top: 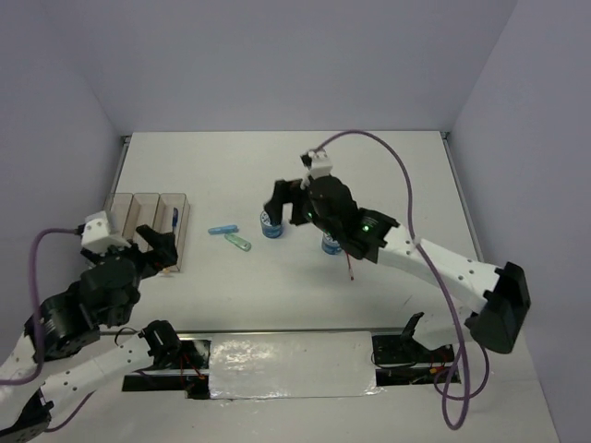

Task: Sort the stationery into containers
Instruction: Pick up the pen cap from the center of the board.

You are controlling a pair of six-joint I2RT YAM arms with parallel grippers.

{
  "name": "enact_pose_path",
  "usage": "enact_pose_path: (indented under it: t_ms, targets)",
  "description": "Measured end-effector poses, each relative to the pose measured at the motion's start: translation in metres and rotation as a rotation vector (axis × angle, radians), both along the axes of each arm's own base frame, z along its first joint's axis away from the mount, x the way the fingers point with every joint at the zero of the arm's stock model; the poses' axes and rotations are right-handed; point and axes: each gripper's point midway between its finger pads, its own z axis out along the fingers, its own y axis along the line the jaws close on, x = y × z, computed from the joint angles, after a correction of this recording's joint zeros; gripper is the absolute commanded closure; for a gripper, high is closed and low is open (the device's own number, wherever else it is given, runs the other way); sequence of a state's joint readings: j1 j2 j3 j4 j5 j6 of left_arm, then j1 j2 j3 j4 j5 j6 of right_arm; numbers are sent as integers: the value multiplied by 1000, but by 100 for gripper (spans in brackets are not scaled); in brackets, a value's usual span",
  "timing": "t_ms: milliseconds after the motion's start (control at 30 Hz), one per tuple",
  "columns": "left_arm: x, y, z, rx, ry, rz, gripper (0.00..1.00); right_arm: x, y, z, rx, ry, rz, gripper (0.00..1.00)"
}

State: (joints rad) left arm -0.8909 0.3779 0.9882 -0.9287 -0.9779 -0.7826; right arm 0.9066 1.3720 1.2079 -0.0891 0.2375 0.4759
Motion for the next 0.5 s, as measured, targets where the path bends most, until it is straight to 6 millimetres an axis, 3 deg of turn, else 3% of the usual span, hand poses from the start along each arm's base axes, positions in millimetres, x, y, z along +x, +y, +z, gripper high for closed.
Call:
enact_pose_path:
  t_ms: [133,200,267,400,500]
  targets:
    - [18,-33,-16,81,105,-43,1,-40,-79,-85,-262,161,-90,2]
    - [28,-57,-26,100,155,-94,1,-57,-120,-111,-341,223,-139,3]
    - [36,-81,-36,93,190,-153,1,-63,-162,-119,-351,256,-224,5]
    - [47,-128,-60,71,268,-274,1,-54,-233,-117,-296,280,-443,7]
    - [53,-166,-83,74,344,-343,2,-44,-264,-120,-269,312,-545,11]
